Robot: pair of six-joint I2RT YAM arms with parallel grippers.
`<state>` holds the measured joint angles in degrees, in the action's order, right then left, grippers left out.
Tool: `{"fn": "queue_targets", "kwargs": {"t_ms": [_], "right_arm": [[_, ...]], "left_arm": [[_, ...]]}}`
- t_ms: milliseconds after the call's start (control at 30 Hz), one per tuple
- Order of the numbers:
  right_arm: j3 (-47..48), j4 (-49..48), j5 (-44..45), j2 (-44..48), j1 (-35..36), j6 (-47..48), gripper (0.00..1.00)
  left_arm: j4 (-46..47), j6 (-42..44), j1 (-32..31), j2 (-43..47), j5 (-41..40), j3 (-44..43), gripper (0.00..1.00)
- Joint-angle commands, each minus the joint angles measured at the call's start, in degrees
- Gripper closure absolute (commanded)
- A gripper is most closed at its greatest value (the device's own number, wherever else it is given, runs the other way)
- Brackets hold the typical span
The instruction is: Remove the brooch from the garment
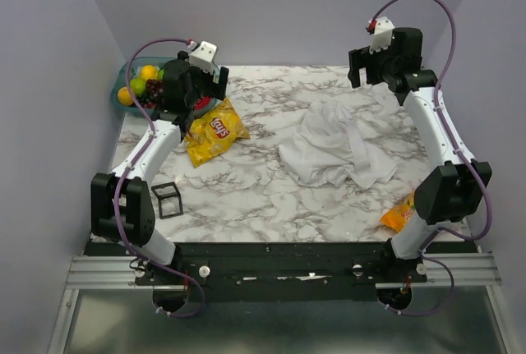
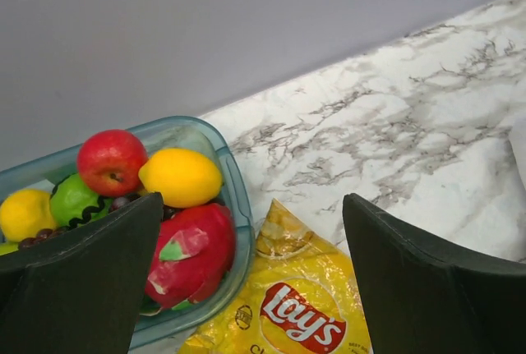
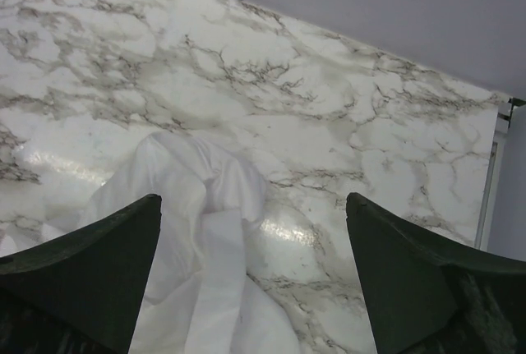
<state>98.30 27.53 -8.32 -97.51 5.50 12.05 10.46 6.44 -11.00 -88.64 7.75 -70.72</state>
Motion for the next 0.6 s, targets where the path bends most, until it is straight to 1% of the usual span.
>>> {"fn": "queue_targets", "kwargs": {"t_ms": [0,33,67,100,133,167,200,400,567], "right_arm": [[-0.57,4.27,-1.34,-0.22,-0.31,10.4,0.0],[-0.31,7.68,-2.83,-0.31,-0.31,13.23,0.0],[-0.56,9.46,-6.76,0.21,-0.31,15.96,0.0],[-2.05,11.04,-9.15,0.74,-0.4,21.2,0.01],[-3.45,12.88,-11.17,1.36,-0.49,23.61,0.02],[-4.51,13.77,-13.54,2.06,-0.4,25.2,0.06],[-6.18,14.65,-14.09,2.07,-0.4,26.43,0.08],[-10.67,17.03,-8.3,-1.79,-1.27,26.18,0.17],[-11.55,18.17,-5.23,-5.66,-2.42,26.36,0.21]], "left_arm": [[-4.39,2.26,-0.33,-0.66,8.23,-1.27,0.01],[-4.66,2.87,-0.42,-0.66,8.77,-1.09,0.01],[-4.66,3.14,-0.68,-0.74,9.04,-0.83,0.01],[-4.57,3.4,-0.77,-0.74,9.39,-0.22,0.01],[-4.74,3.67,-0.95,-0.66,9.65,0.05,0.02],[-4.92,3.93,-1.04,-0.74,9.92,0.23,0.02],[-5.18,4.02,-1.3,-0.83,10.0,0.4,0.02],[-7.47,5.16,-2.44,-0.48,11.32,0.67,0.03],[-10.11,5.96,-3.85,-0.48,12.46,0.67,0.05]]}}
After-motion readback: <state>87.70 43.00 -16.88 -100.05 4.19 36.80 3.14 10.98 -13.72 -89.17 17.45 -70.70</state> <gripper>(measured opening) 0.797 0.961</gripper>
